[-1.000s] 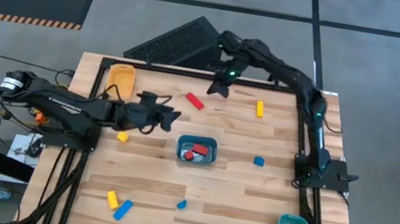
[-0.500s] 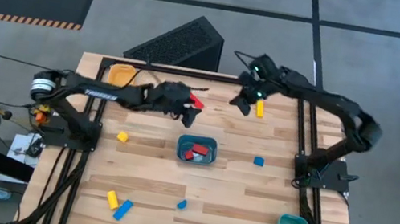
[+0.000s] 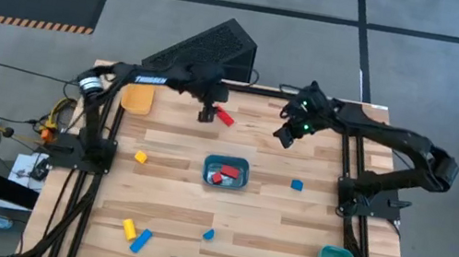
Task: Sort & place blocks by color
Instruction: Put the red block into the blue bin
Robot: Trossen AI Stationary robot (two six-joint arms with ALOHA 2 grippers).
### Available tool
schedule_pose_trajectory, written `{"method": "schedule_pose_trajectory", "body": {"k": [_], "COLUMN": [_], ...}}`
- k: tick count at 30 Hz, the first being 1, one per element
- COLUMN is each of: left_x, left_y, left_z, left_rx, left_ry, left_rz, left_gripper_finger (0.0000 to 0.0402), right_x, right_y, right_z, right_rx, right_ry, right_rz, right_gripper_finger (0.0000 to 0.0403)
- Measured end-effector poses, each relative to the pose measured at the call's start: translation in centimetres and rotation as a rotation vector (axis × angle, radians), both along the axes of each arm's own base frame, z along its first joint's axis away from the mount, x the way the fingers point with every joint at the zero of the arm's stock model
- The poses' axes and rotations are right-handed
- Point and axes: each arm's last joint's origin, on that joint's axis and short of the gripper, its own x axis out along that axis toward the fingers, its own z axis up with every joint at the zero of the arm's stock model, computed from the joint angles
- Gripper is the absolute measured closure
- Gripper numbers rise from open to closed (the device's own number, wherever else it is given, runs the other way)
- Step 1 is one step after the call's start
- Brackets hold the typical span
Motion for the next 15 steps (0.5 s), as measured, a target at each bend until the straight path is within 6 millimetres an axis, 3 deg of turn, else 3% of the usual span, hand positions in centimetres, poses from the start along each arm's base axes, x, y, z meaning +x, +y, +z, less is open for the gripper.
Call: {"method": "schedule_pose_trajectory", "body": {"k": [5,15], "left_x": [0.9,3.3], "left_y": [1.9,2.2], "left_z": [-2.0,-4.3], "left_rx": [-0.050,-0.016], "left_ry": [0.147,0.181], "left_rz": [-0.099,-0.237], "left_gripper_finger": [0.0178,0.0178], "right_x": [0.2,0.2], "right_y": [-0.1,-0.2], "right_z": [0.8,0.7], "right_rx": [-0.010,0.025], "right_ry": [-0.057,-0.059], "right_rz": [-0.061,-0.097], "right_gripper_finger": [0.0327,0.0297]}}
